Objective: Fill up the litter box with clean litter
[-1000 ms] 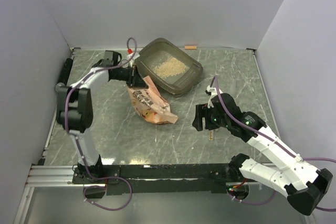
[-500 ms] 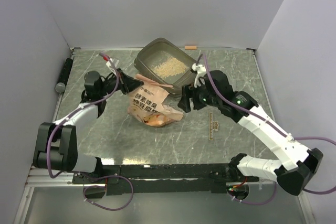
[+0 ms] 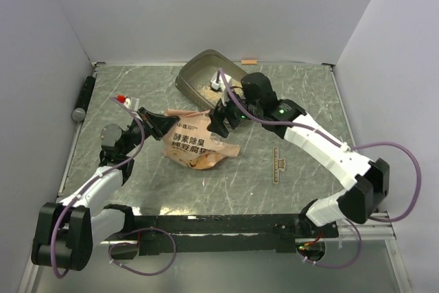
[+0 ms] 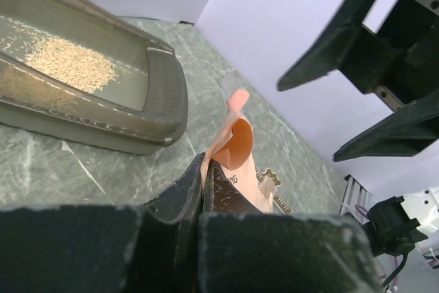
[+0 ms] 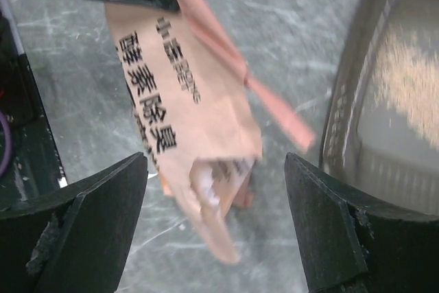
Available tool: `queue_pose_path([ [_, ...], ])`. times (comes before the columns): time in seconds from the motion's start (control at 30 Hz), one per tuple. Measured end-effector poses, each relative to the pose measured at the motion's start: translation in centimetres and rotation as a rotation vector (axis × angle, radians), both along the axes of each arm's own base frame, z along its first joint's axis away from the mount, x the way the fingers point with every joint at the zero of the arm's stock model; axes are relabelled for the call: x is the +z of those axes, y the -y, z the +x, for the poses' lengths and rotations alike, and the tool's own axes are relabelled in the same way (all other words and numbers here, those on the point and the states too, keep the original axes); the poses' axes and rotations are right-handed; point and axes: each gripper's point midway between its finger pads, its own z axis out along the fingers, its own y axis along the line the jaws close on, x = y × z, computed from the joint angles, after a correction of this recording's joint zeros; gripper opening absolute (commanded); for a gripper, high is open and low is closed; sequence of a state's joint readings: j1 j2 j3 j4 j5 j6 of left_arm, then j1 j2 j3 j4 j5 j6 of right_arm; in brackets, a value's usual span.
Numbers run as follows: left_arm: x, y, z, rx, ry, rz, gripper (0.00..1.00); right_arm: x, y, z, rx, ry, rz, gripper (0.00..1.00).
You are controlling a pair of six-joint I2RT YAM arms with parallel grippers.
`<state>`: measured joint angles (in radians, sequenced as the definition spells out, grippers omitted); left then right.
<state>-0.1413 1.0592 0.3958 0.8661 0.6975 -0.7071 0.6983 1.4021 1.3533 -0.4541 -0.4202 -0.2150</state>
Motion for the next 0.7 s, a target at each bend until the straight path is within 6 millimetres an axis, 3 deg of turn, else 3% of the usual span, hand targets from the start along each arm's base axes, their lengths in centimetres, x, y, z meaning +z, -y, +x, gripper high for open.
queue_pose_path([
  [0.27, 0.3, 0.0, -1.3, 0.002, 0.034, -0.043, 0.01, 0.8, -3.6, 1.3, 0.231, 0.111, -0.001, 0.88],
  [0.53, 1.5, 0.2, -2.8, -0.021, 0.084, -0.05, 0.01, -1.2, -4.6, 1.2, 0.333, 0.101, -0.027, 0.87],
  [0.67, 1.6, 0.2, -3.6, -0.035, 0.095, -0.054, 0.01, -1.9, -4.7, 0.4, 0.374, 0.084, -0.025, 0.74],
  [0.7, 1.6, 0.3, -3.7, -0.039, 0.098, -0.057, 0.01, -2.0, -4.7, 0.2, 0.382, 0.077, -0.025, 0.64],
])
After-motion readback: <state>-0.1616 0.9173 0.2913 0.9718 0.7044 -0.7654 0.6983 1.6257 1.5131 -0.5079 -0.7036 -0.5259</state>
